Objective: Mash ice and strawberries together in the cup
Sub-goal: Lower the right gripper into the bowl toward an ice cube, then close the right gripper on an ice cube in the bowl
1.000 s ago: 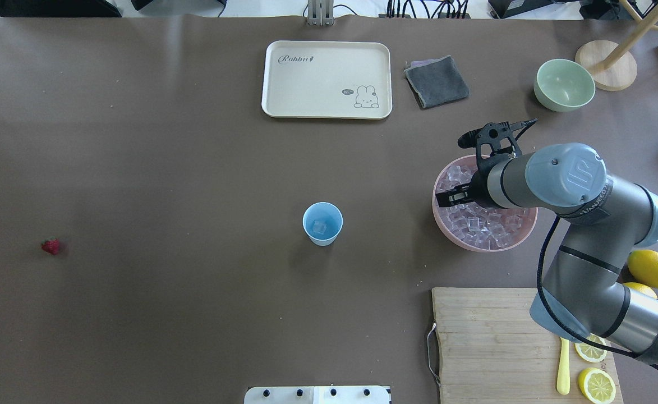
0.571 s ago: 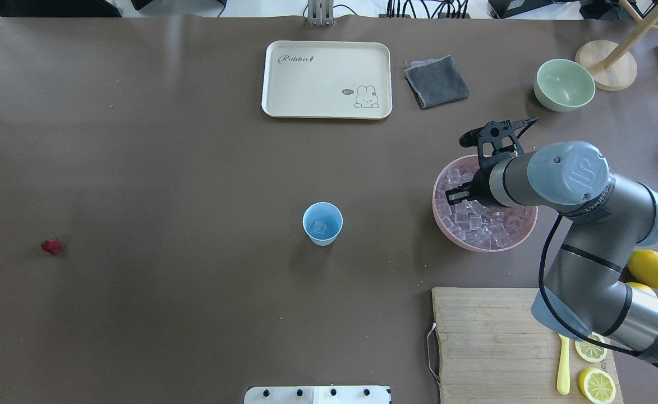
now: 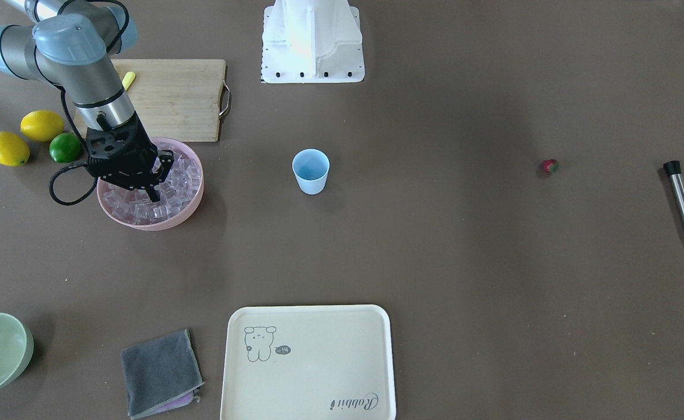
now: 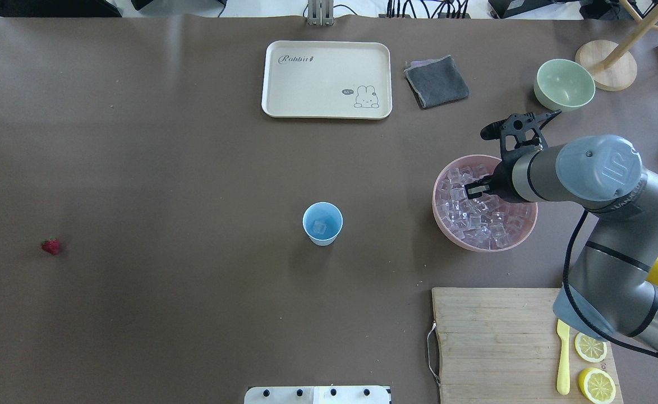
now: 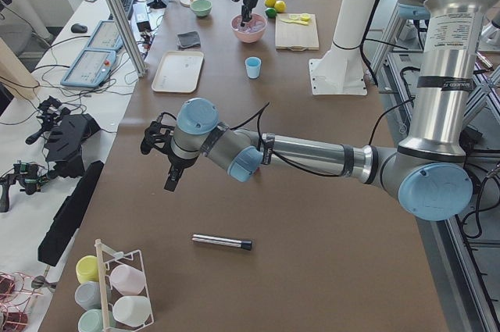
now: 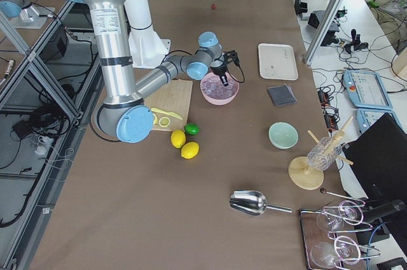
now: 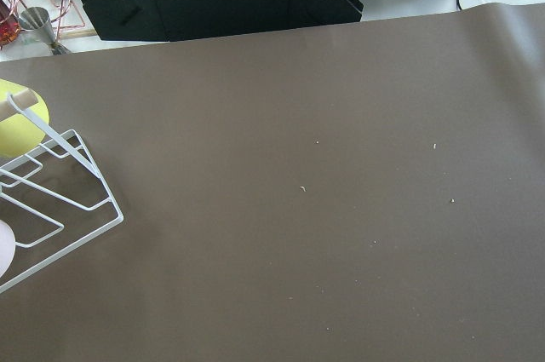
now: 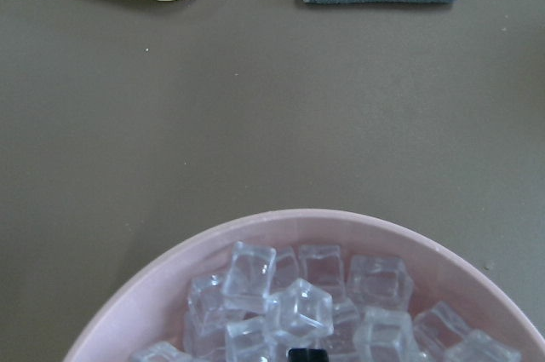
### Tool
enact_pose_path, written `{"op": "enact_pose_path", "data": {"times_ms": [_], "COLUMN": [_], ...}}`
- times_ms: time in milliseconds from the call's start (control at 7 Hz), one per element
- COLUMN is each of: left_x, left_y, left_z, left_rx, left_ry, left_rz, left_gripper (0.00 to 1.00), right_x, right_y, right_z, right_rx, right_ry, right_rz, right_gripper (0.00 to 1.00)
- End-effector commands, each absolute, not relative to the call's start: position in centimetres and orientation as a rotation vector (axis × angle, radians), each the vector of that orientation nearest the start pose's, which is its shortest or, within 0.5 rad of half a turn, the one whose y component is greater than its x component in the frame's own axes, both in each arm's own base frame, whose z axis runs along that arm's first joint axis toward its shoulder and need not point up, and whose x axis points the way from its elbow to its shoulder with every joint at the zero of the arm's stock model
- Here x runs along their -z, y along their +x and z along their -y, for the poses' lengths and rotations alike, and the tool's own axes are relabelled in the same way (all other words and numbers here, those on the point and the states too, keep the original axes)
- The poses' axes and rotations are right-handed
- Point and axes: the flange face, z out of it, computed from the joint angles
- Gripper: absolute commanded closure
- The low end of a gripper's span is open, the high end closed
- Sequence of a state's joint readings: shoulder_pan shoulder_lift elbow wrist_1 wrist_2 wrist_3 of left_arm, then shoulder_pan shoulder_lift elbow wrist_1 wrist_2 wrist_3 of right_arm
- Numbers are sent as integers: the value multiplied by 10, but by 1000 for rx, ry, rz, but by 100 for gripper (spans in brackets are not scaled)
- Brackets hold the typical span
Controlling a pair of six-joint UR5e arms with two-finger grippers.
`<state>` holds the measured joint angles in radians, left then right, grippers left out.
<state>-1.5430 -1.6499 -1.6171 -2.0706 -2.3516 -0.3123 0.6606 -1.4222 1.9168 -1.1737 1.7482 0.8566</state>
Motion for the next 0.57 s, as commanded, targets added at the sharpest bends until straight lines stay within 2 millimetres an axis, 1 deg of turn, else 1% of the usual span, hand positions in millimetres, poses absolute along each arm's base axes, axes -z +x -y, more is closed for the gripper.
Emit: {"op": "enact_pose_path", "data": {"times_ms": [0,143,429], "left_x": [-534,-531,-521], "left_y": [-48,-48,-48], "left_z": [549,551,551], "left_rx": [16,14,6], "left_ry": [461,465,482], "left_rz": [-842,-842,-843], "left_gripper": [2,2,2], "right_x": [-385,-384,-390], "right_y": [-347,-358,-366], "right_z": [413,408,400], "right_rx": [79,18,26], "right_ry": [411,374,373], "right_rz": [803,827,811], "right_gripper": [1,0,0]}}
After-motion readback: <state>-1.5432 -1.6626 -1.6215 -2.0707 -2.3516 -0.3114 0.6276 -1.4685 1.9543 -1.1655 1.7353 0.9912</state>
